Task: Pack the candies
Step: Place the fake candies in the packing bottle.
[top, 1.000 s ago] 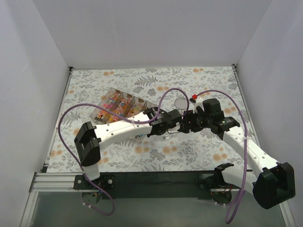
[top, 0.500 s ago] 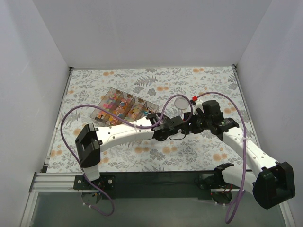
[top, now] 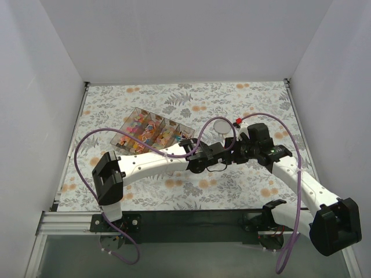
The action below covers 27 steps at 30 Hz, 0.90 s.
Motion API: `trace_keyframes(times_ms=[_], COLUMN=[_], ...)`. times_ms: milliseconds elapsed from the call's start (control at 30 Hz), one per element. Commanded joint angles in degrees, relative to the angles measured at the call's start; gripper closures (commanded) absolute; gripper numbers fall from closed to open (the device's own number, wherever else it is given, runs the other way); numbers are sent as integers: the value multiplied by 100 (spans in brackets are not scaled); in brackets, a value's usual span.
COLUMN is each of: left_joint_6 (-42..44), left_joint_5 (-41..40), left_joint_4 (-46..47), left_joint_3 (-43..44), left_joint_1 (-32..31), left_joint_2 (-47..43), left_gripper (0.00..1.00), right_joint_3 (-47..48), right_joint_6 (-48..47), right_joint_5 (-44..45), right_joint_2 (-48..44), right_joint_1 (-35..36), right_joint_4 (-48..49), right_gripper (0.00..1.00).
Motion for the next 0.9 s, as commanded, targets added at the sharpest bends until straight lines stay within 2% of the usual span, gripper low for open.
trace_keyframes(times_ms=[0,867], left_joint_6=[171,259], left_joint_5=[-265,-810], left_joint_4=[84,-30], left_joint_3=[13,127], left_joint_1=[-27,-220], left_joint_2=[-140,9], left_gripper=[100,100], right_joint_3=[-50,-305], right_joint_6=[59,191], right_joint_5=[-111,-217], right_joint_2=[-63,-169], right_joint_1=[-22,-22], right_joint_4=[205,380], right_gripper=[32,32])
